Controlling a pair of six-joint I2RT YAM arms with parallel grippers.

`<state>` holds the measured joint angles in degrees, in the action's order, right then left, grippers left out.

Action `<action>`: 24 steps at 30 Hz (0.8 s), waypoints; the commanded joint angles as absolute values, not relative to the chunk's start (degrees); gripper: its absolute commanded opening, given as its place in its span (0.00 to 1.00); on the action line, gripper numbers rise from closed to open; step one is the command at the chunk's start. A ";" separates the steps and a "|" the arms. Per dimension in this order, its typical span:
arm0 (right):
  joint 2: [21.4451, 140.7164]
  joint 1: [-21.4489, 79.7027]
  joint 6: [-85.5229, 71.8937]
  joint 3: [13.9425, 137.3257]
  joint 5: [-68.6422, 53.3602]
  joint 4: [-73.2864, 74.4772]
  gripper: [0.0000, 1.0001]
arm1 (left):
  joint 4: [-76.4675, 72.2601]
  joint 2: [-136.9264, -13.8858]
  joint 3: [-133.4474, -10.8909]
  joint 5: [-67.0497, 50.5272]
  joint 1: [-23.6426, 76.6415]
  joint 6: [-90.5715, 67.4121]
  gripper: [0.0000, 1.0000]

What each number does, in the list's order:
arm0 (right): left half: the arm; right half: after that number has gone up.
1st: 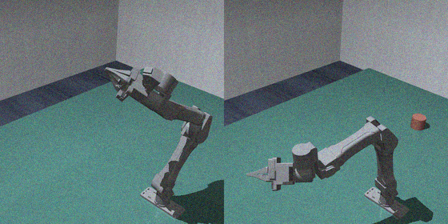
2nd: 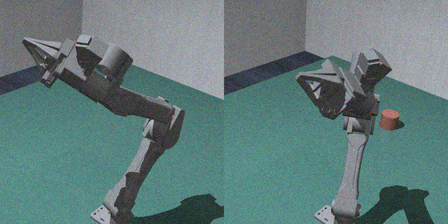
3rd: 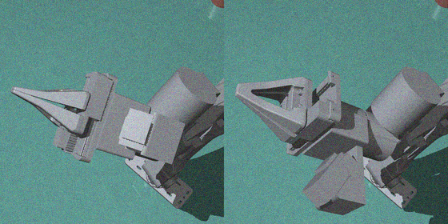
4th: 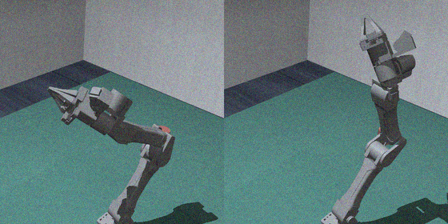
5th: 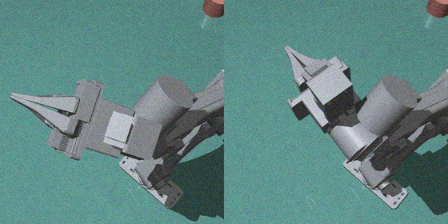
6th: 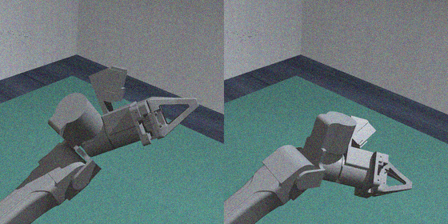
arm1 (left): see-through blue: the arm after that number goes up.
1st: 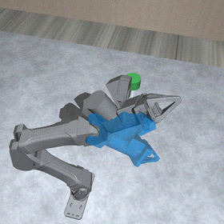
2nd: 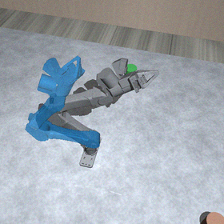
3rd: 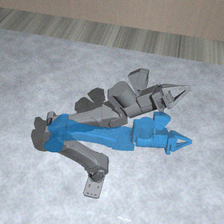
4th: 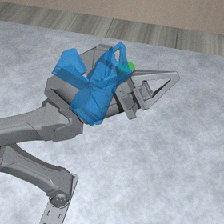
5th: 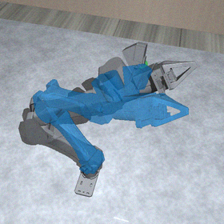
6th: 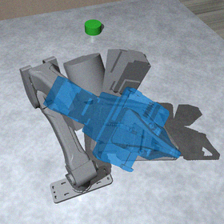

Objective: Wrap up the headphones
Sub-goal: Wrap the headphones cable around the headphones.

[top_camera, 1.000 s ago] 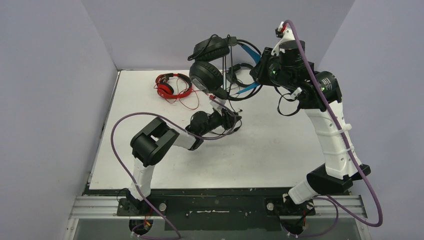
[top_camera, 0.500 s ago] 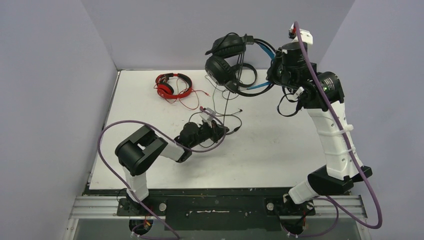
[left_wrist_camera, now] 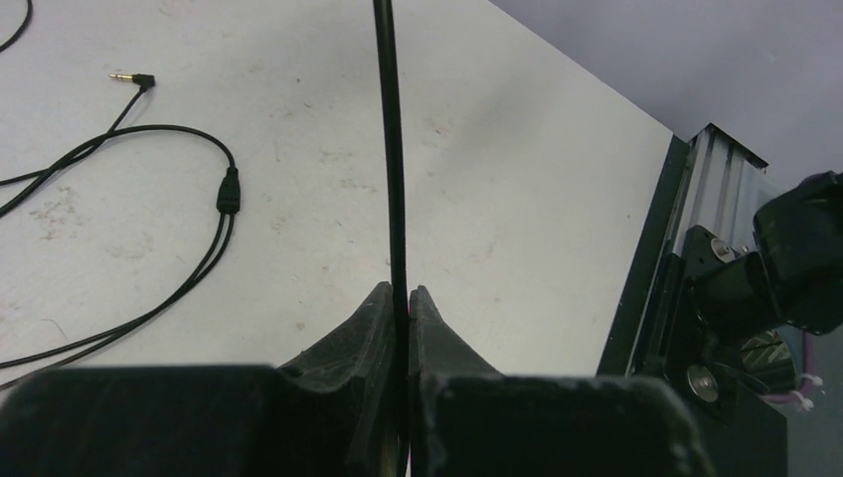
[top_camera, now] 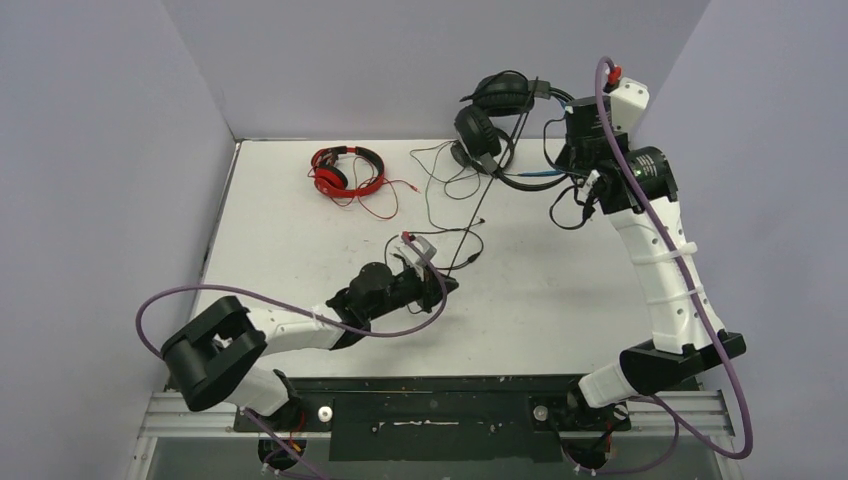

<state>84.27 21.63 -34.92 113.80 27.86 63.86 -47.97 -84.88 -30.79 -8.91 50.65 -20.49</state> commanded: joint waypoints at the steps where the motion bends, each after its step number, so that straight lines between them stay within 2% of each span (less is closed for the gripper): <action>1: 81.54 20.37 -41.75 111.21 33.07 56.92 0.00 | -35.50 -77.57 -32.31 -5.71 53.30 -16.47 0.00; 14: 81.39 17.13 -45.79 103.34 38.17 57.21 0.00 | -13.73 -62.71 -35.87 -4.90 59.37 -12.72 0.00; 24: 80.09 15.53 -48.14 97.56 37.72 56.68 0.00 | -8.13 -62.65 -39.96 -5.82 65.04 -12.48 0.00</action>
